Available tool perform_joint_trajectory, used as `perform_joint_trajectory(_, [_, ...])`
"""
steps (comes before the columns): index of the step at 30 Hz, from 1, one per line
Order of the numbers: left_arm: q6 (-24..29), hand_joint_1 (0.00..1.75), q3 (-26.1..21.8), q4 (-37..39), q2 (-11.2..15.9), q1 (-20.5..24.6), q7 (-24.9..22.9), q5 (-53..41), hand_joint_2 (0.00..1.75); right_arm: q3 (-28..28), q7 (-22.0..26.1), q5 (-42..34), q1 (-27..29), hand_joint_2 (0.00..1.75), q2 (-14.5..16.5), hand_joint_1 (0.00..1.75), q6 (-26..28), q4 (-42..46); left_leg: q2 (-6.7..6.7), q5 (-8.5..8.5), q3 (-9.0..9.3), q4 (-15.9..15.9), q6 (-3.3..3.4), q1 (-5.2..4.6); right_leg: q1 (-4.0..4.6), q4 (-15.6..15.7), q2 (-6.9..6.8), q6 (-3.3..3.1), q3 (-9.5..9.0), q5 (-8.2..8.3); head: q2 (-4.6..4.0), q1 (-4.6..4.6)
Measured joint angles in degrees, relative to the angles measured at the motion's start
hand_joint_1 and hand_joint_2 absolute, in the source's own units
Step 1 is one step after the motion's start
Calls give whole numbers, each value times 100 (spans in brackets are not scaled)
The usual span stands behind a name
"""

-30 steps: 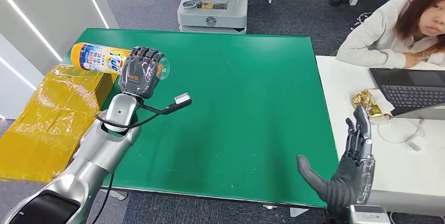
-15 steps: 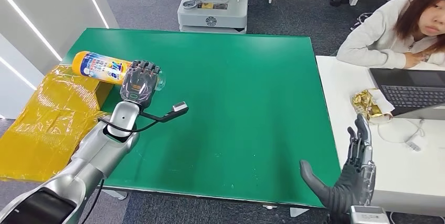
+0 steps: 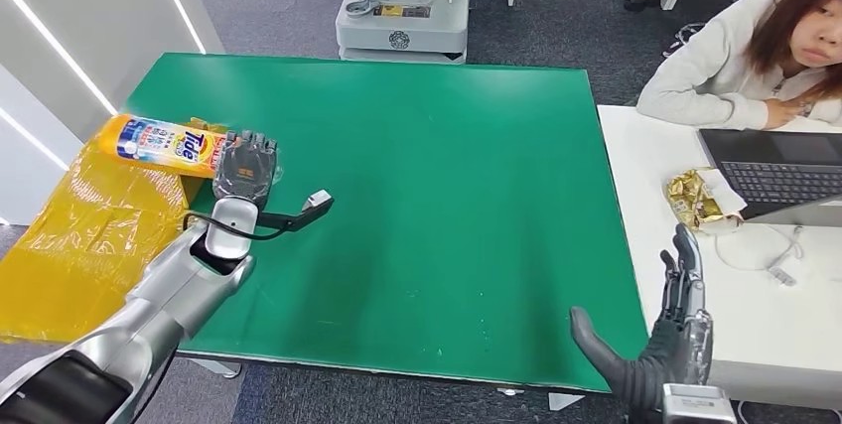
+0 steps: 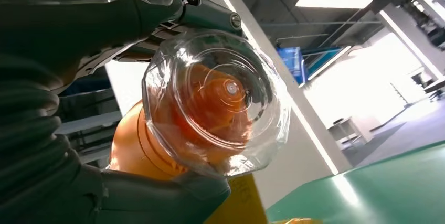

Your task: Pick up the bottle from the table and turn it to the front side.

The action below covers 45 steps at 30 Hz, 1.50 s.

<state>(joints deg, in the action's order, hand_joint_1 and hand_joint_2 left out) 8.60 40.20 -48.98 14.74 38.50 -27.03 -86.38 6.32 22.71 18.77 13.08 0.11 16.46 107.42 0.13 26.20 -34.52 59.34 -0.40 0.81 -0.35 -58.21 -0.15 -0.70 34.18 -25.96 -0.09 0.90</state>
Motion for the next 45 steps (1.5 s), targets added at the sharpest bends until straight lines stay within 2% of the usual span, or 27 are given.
perform_joint_trajectory(5, [-116,175,4,0,38,-34,-404,0,175,-135,-80,117,74,175,130,0,-90,121,-1,0,-2,0,0,0,0,0,-2,0,0,0,0,0])
perform_joint_trajectory(15, [-304,175,4,-7,146,-212,-716,-2,175,-283,-46,163,195,175,247,0,-267,192,-1,0,-2,0,0,0,0,0,-2,1,1,-3,0,0])
perform_joint_trajectory(22, [-400,175,-86,-52,134,-417,-189,-2,175,-326,-46,171,201,175,298,0,-340,230,-1,0,-2,0,0,-1,0,1,-1,1,1,-3,0,0])
perform_joint_trajectory(30, [-384,175,-533,-50,-25,-606,358,-2,175,-394,-33,169,245,175,308,0,-377,313,-1,0,-3,0,0,-1,-1,2,-1,2,1,-3,0,0])
perform_joint_trajectory(45, [-382,175,-1491,295,-341,-740,932,-1,175,-409,-50,175,367,175,307,0,-373,438,-1,0,-3,0,0,0,0,1,-1,1,2,-3,0,1])
